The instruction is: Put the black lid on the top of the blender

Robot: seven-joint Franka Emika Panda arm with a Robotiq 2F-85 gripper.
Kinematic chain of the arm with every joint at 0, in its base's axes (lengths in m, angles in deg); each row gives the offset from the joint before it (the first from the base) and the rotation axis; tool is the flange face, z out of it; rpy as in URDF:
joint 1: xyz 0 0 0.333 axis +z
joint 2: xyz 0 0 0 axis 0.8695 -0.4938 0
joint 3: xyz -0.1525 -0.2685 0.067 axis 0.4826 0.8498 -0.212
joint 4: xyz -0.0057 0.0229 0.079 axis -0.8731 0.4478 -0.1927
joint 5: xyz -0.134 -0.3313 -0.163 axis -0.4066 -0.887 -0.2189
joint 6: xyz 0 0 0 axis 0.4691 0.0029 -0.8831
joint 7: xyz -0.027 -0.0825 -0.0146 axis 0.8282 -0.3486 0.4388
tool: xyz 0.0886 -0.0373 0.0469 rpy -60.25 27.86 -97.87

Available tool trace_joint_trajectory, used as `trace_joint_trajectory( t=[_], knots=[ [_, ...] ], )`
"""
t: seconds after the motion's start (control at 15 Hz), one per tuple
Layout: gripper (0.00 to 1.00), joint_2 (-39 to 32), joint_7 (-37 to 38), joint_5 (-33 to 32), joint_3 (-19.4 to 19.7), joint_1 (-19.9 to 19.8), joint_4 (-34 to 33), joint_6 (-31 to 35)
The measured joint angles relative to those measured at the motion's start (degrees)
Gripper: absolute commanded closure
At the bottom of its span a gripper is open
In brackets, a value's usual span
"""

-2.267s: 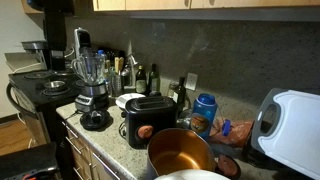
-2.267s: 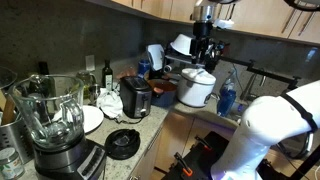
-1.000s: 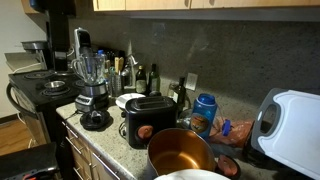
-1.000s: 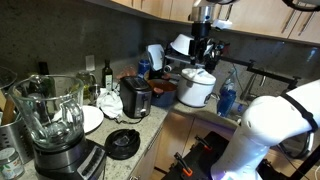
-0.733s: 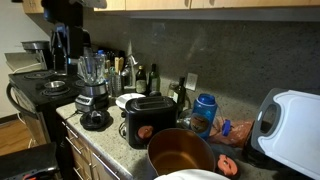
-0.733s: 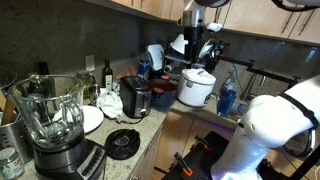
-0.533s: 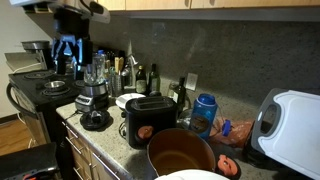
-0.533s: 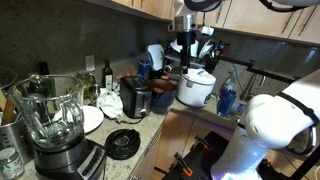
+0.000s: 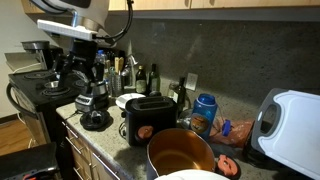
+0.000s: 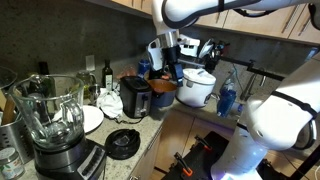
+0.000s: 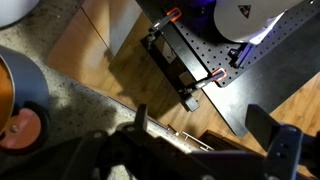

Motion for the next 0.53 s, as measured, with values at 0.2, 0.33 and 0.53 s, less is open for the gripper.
trace_joint_trajectory(
  t=[0.2, 0.33, 0.53],
  knots=[
    [0.00, -3.14, -6.33, -0.04, -1.46, 1.04, 0.75, 3.75],
    [0.00, -4.84, -9.46, 0.00, -2.92, 1.55, 1.59, 7.41],
    [0.00, -7.18, -12.63, 0.01, -5.32, 2.48, 2.75, 12.67]
  ],
)
